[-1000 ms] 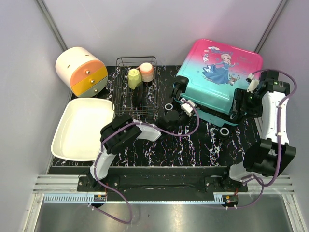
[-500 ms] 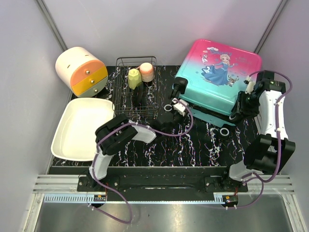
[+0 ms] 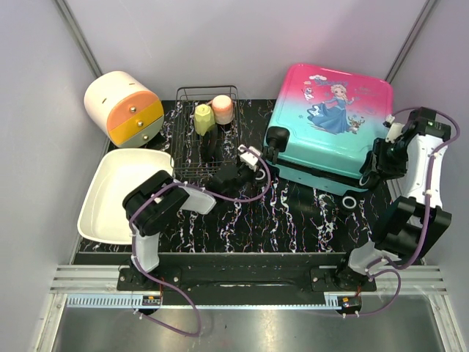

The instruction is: Open, take out, and arrange the luggage

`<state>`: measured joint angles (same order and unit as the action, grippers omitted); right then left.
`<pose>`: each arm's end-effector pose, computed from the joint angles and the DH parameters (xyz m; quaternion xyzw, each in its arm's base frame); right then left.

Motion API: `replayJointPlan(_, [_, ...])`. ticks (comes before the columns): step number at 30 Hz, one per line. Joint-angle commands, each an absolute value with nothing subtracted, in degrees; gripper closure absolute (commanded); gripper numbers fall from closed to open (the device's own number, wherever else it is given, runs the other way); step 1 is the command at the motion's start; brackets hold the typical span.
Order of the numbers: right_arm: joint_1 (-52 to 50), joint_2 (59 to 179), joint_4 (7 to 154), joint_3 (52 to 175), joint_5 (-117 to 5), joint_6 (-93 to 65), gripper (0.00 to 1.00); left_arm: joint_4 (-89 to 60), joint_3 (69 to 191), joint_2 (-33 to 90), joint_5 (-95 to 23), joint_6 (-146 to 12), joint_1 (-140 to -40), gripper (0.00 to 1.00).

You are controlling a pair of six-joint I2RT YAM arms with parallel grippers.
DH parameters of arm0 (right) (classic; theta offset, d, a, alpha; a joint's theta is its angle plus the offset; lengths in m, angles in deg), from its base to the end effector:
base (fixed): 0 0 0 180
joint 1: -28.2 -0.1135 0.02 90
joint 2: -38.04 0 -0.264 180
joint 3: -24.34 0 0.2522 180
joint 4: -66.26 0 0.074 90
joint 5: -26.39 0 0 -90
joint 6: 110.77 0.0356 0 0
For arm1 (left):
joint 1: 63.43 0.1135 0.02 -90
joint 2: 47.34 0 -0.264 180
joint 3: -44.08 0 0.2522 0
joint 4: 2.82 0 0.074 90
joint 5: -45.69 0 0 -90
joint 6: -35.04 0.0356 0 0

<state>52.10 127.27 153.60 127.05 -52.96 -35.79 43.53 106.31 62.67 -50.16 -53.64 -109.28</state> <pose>0.2696 -0.1123 0.3316 0.0633 0.9839 0.0401 0.1624 0.2737 -0.2767 0.1721 0.2534 0.6695 -0.2304 0.6592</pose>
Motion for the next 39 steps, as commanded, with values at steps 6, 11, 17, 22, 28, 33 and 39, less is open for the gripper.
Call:
replayJointPlan(6, [59.04, 126.47, 150.96, 128.64, -62.73, -58.89, 1.0, 52.06, 106.08, 57.77, -31.93, -46.25, -104.22, 1.0])
replayJointPlan(11, [59.05, 124.61, 147.26, 124.59, -62.3, -67.33, 1.0, 44.34, 113.81, 61.02, -30.69, -49.77, -100.97, 1.0])
replayJointPlan(17, [59.05, 124.79, 146.37, 124.23, -61.77, -69.63, 1.0, 34.23, 125.76, 65.85, -32.87, -52.4, -99.04, 1.0])
replayJointPlan(22, [59.04, 126.02, 146.37, 125.55, -61.59, -70.16, 1.0, 25.34, 136.67, 70.25, -36.22, -56.98, -97.62, 1.0])
replayJointPlan(28, [59.05, 127.42, 146.72, 127.66, -63.35, -68.93, 1.0, 27.09, 135.63, 68.59, -38.08, -55.58, -95.25, 1.0])
replayJointPlan(33, [59.05, 127.51, 147.08, 128.01, -63.26, -69.98, 1.0, 25.52, 137.53, 69.19, -32.36, -52.94, -93.58, 1.0])
replayJointPlan(39, [59.05, 126.72, 146.64, 126.08, -63.35, -72.18, 1.0, 20.32, 154.58, 80.09, -34.29, -51.27, -93.76, 1.0])
